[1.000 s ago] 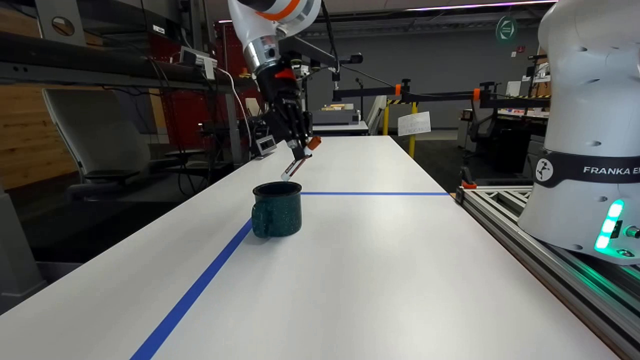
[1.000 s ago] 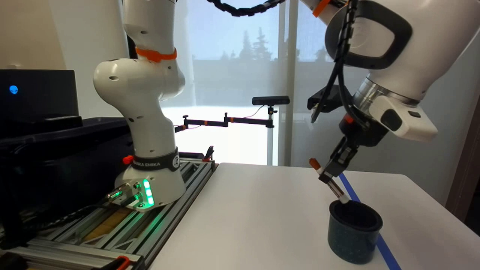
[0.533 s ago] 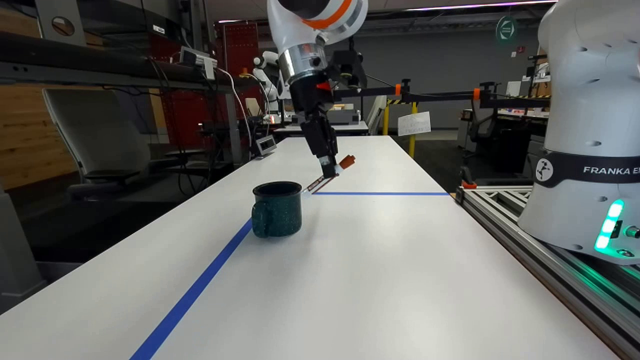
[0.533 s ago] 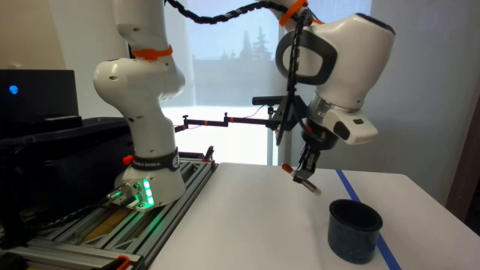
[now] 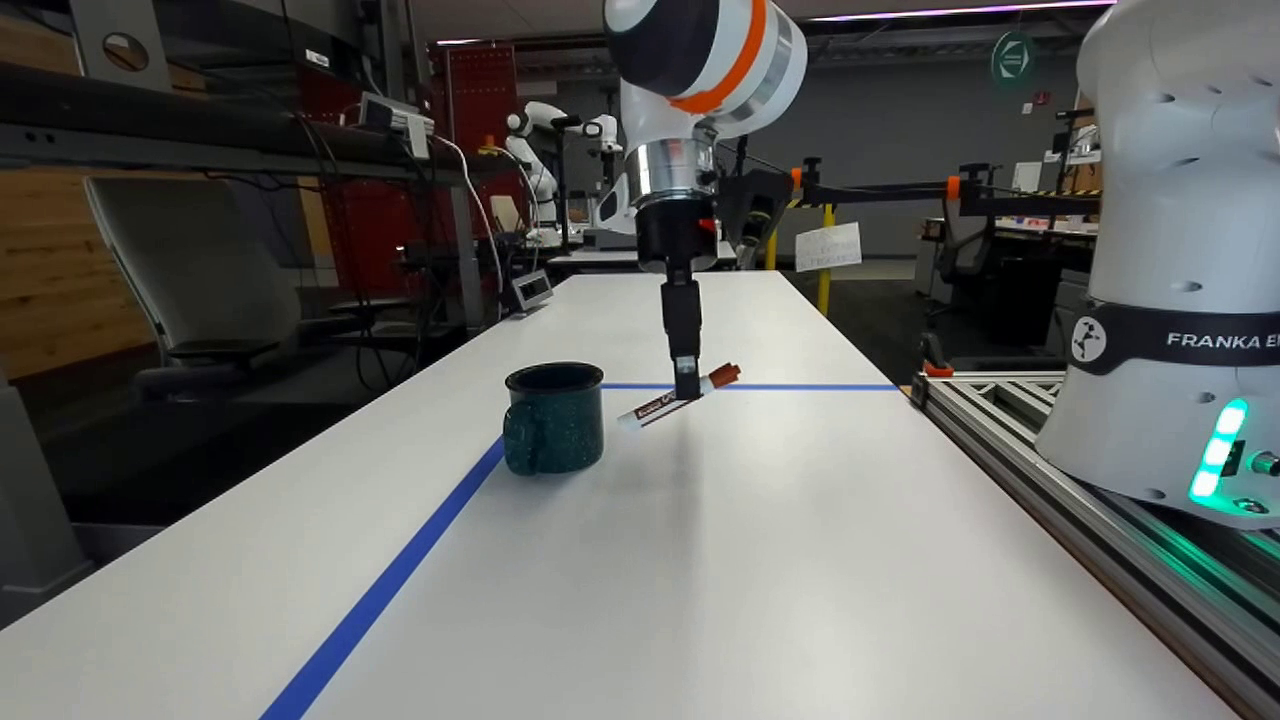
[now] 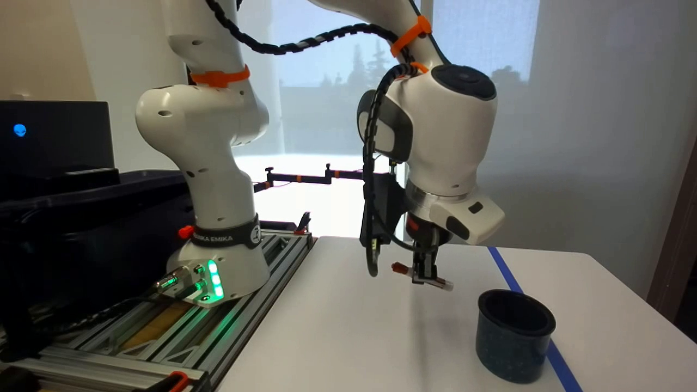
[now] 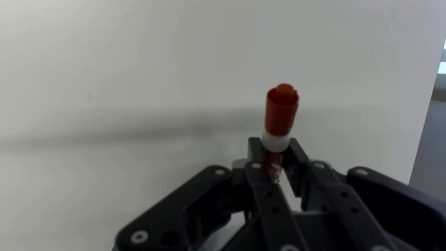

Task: Remove the marker from the mug

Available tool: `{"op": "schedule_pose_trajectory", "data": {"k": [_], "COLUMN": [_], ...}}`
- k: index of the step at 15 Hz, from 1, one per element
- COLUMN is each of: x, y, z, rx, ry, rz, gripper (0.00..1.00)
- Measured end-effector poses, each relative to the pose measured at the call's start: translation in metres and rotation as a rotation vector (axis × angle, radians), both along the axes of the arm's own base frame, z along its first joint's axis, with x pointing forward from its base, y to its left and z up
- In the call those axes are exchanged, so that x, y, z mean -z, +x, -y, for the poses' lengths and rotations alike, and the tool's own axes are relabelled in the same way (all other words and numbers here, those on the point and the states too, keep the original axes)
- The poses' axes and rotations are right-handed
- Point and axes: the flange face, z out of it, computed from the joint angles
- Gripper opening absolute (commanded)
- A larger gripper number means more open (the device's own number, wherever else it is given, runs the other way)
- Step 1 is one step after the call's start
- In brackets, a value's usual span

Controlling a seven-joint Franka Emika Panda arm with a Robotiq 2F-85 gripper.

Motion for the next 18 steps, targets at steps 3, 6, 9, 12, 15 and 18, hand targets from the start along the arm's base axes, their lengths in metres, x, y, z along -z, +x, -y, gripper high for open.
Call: {"op": "schedule_pose_trajectory", "data": {"k": [3, 6, 9, 12, 15, 18], "x": [0.010, 0.019, 0.028, 0.037, 0.046, 0.052], "y": [-0.009, -0.014, -0.016, -0.017, -0.018, -0.019], "z": [0.009, 0.017, 0.026, 0.033, 0.038, 0.041], "rx": [-0.063, -0.128, -0.186, -0.228, -0.259, -0.280], "ry": [0.020, 0.015, -0.014, -0.056, -0.097, -0.128], "rz": [0.060, 0.106, 0.149, 0.176, 0.191, 0.203], "gripper": [0.05, 0.05, 0.05, 0.05, 0.05, 0.05]}}
